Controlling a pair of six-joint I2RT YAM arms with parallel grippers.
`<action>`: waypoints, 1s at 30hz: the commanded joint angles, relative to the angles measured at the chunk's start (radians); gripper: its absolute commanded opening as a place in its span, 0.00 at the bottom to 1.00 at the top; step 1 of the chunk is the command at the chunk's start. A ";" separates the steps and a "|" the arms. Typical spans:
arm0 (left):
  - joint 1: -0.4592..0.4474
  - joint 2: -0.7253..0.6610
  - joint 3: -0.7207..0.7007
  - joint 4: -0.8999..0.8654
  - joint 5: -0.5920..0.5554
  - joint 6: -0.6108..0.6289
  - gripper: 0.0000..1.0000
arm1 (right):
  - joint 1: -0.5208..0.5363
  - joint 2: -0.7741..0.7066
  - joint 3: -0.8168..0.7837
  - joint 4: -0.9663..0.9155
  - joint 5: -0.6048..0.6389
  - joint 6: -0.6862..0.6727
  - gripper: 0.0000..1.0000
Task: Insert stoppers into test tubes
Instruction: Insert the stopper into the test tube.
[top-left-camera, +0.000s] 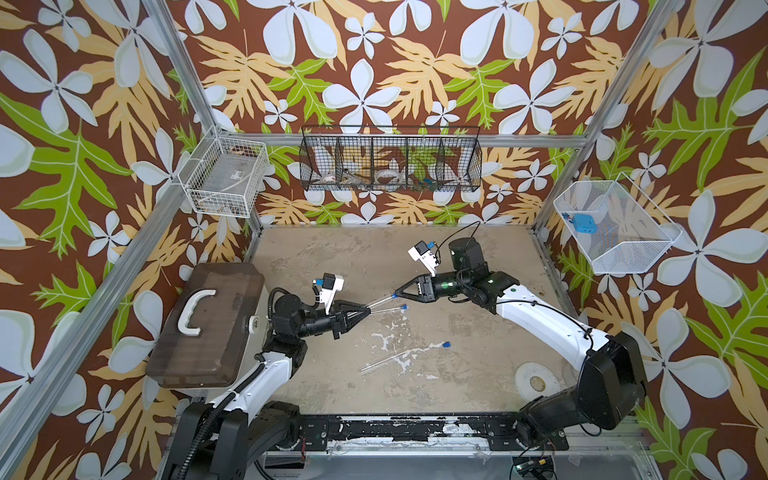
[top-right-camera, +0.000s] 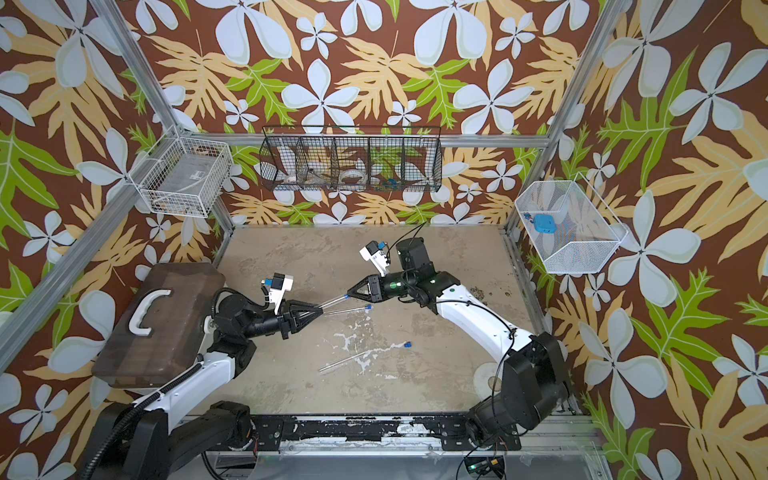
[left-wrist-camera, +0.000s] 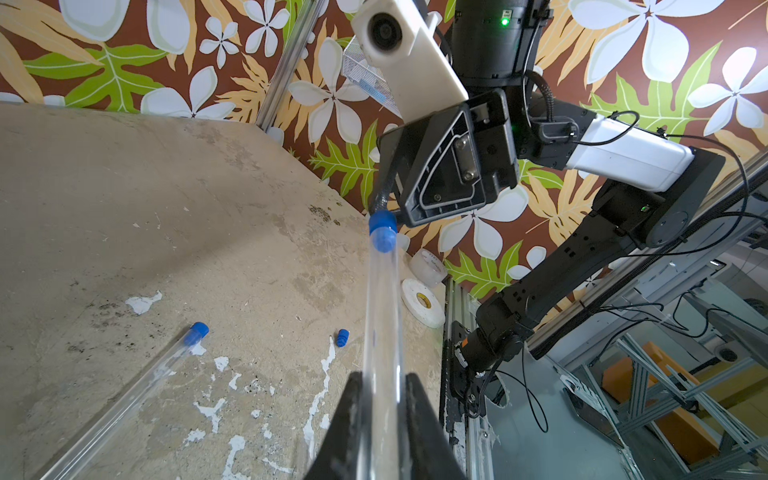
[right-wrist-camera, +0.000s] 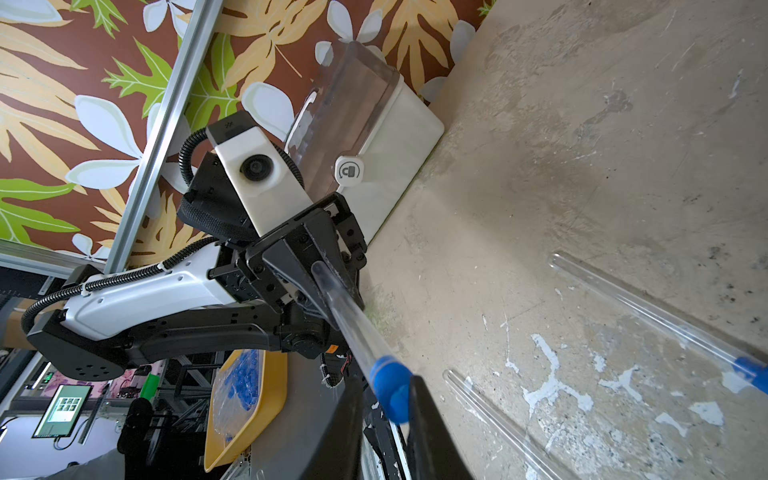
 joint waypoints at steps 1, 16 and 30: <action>0.003 -0.003 0.000 0.040 0.003 0.001 0.00 | 0.005 0.004 0.012 -0.006 -0.028 -0.018 0.19; 0.003 -0.003 0.000 0.053 0.004 -0.011 0.00 | 0.008 0.012 0.010 -0.018 -0.084 -0.023 0.14; 0.003 0.007 -0.011 0.183 0.006 -0.096 0.00 | 0.020 0.023 -0.029 0.068 -0.167 0.049 0.07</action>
